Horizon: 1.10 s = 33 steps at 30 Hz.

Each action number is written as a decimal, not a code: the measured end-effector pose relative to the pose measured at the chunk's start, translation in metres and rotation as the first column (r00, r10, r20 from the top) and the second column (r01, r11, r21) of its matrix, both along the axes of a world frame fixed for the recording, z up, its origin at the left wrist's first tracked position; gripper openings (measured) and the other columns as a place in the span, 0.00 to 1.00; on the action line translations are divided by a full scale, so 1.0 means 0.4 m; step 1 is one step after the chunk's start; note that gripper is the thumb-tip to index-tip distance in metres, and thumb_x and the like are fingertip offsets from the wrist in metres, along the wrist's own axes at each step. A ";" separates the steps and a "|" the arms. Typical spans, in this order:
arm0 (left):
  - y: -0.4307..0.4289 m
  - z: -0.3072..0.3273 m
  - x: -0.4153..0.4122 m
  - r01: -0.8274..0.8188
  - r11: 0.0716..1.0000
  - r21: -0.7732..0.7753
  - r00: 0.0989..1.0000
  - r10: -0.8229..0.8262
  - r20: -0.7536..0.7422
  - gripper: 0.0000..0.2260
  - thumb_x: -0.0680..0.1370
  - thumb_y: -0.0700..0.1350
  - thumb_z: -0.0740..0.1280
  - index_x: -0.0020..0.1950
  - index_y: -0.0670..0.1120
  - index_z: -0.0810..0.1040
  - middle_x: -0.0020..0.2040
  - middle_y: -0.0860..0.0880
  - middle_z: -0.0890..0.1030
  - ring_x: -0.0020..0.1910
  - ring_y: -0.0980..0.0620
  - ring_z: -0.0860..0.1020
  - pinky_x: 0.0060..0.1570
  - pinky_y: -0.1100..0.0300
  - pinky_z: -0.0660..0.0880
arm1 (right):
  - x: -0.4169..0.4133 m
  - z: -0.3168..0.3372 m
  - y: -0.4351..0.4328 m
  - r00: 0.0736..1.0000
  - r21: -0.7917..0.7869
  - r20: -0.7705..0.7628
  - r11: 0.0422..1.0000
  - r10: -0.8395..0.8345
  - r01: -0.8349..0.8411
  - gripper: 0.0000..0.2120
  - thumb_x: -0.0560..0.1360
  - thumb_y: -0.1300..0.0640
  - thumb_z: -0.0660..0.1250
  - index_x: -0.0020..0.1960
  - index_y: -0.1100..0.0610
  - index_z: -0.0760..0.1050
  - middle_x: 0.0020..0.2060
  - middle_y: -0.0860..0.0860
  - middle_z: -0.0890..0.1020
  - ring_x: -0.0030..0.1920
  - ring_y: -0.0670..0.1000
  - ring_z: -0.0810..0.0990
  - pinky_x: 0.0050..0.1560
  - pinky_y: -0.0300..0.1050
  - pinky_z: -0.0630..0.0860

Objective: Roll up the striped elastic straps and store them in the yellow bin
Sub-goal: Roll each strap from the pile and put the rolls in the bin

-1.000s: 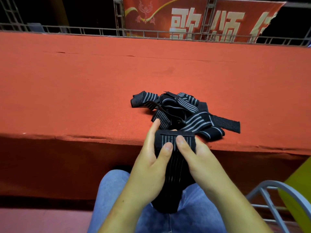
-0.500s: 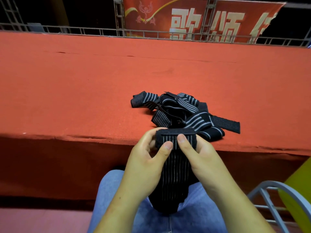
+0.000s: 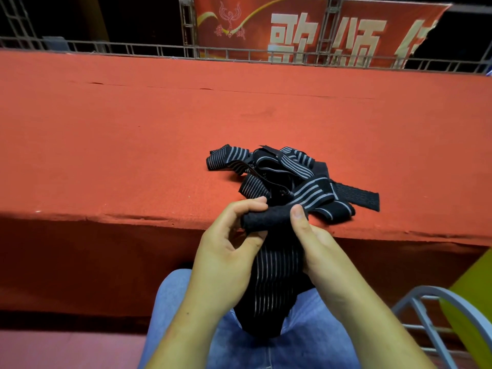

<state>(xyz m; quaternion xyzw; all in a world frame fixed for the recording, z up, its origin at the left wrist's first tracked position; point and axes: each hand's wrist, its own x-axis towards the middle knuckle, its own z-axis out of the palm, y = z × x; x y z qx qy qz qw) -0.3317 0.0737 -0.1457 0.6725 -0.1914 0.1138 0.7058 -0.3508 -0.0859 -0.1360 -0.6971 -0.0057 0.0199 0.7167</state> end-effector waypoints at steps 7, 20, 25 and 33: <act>-0.005 0.004 -0.010 0.091 0.995 -0.032 0.994 -0.093 -0.056 0.23 0.76 0.24 0.67 0.55 0.51 0.82 0.64 0.57 0.83 0.66 0.58 0.79 0.61 0.67 0.74 | 0.007 -0.007 -0.006 0.998 0.052 0.028 0.997 -0.053 0.052 0.27 0.76 0.33 0.67 0.63 0.51 0.85 0.58 0.55 0.88 0.63 0.57 0.85 0.73 0.65 0.73; -0.008 0.005 -0.012 0.126 0.989 -0.082 0.957 -0.143 -0.254 0.22 0.79 0.46 0.71 0.72 0.52 0.73 0.59 0.52 0.86 0.60 0.55 0.83 0.59 0.63 0.78 | -0.005 0.002 -0.010 0.991 0.056 0.074 0.993 -0.112 0.108 0.12 0.84 0.59 0.63 0.59 0.56 0.85 0.54 0.55 0.89 0.59 0.56 0.87 0.65 0.55 0.79; -0.006 0.011 -0.011 0.100 0.993 -0.059 0.970 -0.111 -0.218 0.18 0.81 0.36 0.69 0.69 0.49 0.76 0.56 0.54 0.87 0.56 0.58 0.84 0.54 0.68 0.77 | -0.003 -0.004 -0.003 0.987 0.000 0.127 0.995 -0.097 0.097 0.14 0.83 0.48 0.65 0.60 0.54 0.84 0.55 0.52 0.89 0.60 0.52 0.86 0.64 0.52 0.79; -0.003 -0.005 -0.008 0.076 0.995 -0.062 0.972 -0.088 -0.216 0.16 0.79 0.34 0.71 0.65 0.47 0.78 0.57 0.49 0.86 0.56 0.52 0.85 0.55 0.61 0.79 | 0.007 -0.017 -0.002 0.965 -0.071 0.237 0.988 -0.115 0.135 0.13 0.81 0.43 0.66 0.55 0.48 0.84 0.53 0.52 0.89 0.57 0.53 0.87 0.63 0.59 0.81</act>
